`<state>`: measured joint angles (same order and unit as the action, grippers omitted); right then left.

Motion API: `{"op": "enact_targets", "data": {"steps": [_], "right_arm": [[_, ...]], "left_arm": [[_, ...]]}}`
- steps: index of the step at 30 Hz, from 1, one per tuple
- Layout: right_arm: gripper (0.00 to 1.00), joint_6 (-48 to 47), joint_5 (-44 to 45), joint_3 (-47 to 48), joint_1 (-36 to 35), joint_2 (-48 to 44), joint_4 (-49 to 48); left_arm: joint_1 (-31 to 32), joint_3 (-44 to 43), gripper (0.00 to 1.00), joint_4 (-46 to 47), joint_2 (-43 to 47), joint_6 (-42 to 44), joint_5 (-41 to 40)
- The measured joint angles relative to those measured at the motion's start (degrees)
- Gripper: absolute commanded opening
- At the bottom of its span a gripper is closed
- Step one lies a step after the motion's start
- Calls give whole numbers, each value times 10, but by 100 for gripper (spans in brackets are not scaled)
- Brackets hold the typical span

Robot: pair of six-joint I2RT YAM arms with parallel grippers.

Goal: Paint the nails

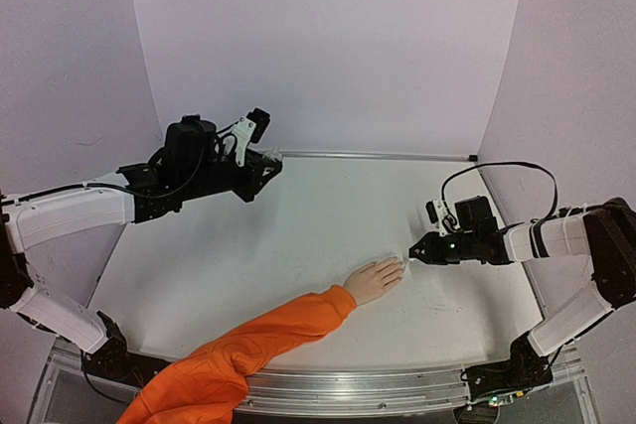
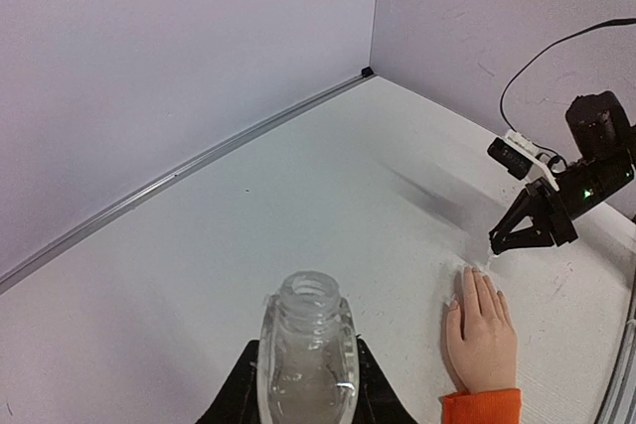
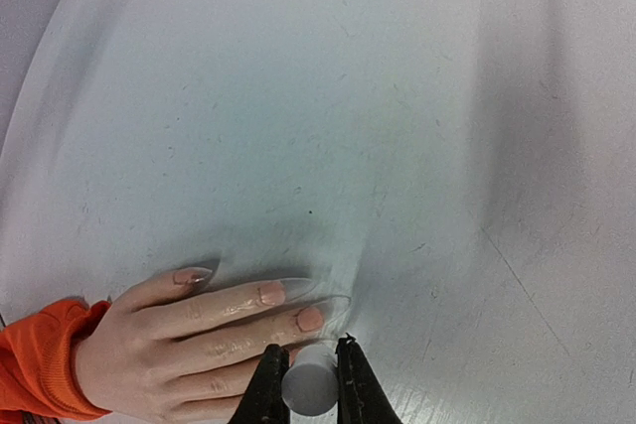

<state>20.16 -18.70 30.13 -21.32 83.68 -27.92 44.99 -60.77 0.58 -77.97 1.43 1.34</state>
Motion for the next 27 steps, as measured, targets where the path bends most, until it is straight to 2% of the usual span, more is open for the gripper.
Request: {"op": "enact_targets", "data": {"steps": [12,27], "right_arm": [[0,-9,-33,0,-2,0,0],[0,-8,-28,0,-3,15,1]], "left_arm": [[0,0,0,0,3,0,0],[0,0,0,0,3,0,0]]}}
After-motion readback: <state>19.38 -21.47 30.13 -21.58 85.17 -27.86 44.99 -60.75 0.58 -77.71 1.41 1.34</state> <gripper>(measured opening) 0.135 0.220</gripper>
